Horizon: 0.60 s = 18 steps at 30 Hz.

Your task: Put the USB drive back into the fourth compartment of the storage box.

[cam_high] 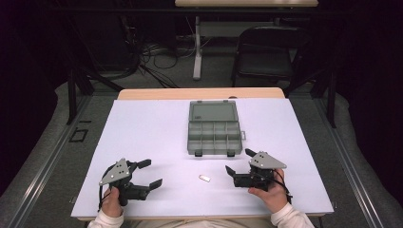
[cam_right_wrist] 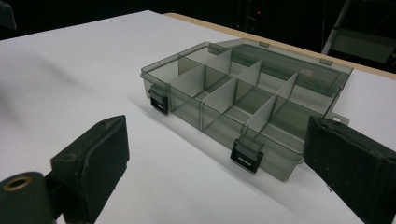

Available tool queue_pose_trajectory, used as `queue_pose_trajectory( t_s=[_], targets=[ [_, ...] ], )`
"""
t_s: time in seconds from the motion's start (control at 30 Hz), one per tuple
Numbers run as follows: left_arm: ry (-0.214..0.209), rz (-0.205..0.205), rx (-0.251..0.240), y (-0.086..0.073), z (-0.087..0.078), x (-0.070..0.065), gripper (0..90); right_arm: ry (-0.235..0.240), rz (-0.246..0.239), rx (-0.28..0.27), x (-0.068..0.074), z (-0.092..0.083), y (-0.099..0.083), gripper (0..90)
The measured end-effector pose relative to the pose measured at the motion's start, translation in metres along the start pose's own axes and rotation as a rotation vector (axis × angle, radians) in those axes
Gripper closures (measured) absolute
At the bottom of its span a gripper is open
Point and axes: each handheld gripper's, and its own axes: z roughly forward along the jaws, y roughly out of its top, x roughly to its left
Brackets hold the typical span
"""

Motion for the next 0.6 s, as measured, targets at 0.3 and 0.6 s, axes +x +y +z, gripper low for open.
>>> queue_pose_trajectory(
  t_s=[0.3, 0.6],
  targets=[
    [-0.005, 0.001, 0.009, 0.0004, 0.0005, -0.0003, 15.7, 0.009, 0.001, 0.007, 0.0011, -0.0004, 0.0012, 7.6],
    [-0.008, 0.001, 0.011, 0.0001, 0.0012, -0.0010, 15.7, 0.026, 0.006, 0.030, 0.0009, 0.0007, 0.0016, 7.6]
  ],
)
